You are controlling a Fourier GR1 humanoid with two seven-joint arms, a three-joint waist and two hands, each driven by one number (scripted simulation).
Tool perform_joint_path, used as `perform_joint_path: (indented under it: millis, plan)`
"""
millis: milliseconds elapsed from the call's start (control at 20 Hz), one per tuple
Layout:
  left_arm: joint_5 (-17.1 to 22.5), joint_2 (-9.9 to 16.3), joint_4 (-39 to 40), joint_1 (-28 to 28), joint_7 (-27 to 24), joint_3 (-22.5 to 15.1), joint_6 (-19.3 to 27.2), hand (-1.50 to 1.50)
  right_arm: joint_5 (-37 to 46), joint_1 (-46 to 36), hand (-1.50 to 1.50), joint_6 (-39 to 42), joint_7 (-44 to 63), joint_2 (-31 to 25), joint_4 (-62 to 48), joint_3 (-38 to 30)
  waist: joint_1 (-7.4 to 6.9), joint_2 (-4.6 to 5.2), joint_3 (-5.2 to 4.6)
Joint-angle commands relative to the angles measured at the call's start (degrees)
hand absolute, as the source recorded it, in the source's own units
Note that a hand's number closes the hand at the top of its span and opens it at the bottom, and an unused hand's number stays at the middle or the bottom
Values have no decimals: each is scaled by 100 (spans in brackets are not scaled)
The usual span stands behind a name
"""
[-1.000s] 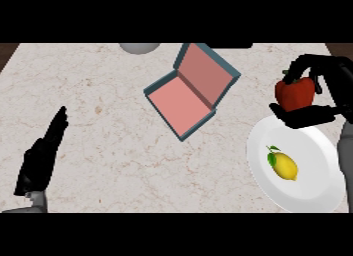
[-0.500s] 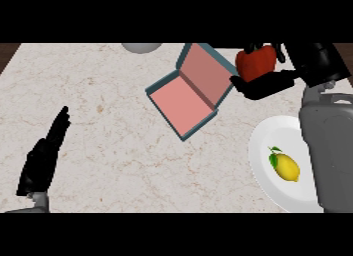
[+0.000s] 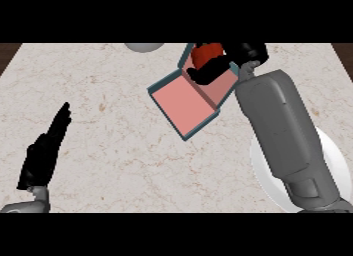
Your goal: Pick the bell pepper from the plate and place it in the cardboard box
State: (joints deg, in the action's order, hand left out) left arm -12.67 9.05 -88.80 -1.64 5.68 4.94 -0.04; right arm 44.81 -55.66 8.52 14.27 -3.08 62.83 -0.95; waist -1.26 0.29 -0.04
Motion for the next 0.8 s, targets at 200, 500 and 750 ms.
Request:
perform_joint_path:
  millis: [200,500,750]
  plan:
    - [-76,-72,314,-15,-275,-55,3,0,297,-775,150,-760,-179,301,-2246,-36,-46,30,0]
    - [87,104,108,-328,106,127,-135,0,-356,-1035,-150,-1813,-342,306,-3546,112,-157,47,3]
    - [-10,38,690,-277,-560,101,-74,0,-801,-1120,-150,-2363,-1120,308,-4023,-224,-200,81,1]
